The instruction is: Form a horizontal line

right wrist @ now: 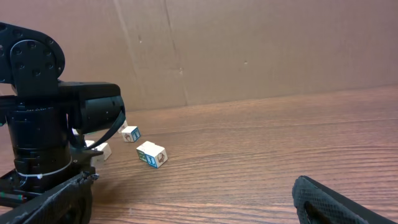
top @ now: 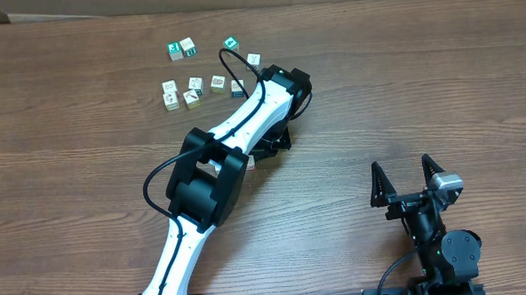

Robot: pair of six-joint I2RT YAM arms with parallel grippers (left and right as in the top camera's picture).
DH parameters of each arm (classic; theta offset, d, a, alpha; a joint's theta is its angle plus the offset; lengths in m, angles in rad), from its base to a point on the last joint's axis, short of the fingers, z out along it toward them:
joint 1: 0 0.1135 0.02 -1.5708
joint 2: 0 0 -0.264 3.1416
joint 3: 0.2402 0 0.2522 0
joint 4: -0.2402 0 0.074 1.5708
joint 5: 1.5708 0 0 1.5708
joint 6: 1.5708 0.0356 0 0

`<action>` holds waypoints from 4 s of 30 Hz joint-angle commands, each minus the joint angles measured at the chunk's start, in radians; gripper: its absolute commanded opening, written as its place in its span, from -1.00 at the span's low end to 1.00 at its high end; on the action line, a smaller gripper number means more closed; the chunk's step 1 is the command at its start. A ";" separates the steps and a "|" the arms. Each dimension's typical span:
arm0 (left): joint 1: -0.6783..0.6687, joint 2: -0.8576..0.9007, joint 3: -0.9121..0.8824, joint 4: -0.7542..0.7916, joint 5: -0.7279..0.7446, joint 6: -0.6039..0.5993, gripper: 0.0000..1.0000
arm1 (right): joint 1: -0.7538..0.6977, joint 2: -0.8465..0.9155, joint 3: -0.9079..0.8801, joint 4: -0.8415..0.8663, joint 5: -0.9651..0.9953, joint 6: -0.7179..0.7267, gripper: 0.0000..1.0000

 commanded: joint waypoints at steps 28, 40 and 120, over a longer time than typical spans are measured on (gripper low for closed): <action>0.423 -0.375 0.097 -0.045 0.060 0.050 -0.92 | -0.005 -0.008 -0.010 0.005 0.006 -0.004 1.00; 0.667 -0.373 0.013 -0.101 0.064 0.050 -0.76 | -0.005 -0.008 -0.010 0.005 0.006 -0.004 1.00; 0.679 -0.373 0.012 -0.066 0.063 0.050 1.00 | -0.005 -0.008 -0.010 0.005 0.006 -0.004 1.00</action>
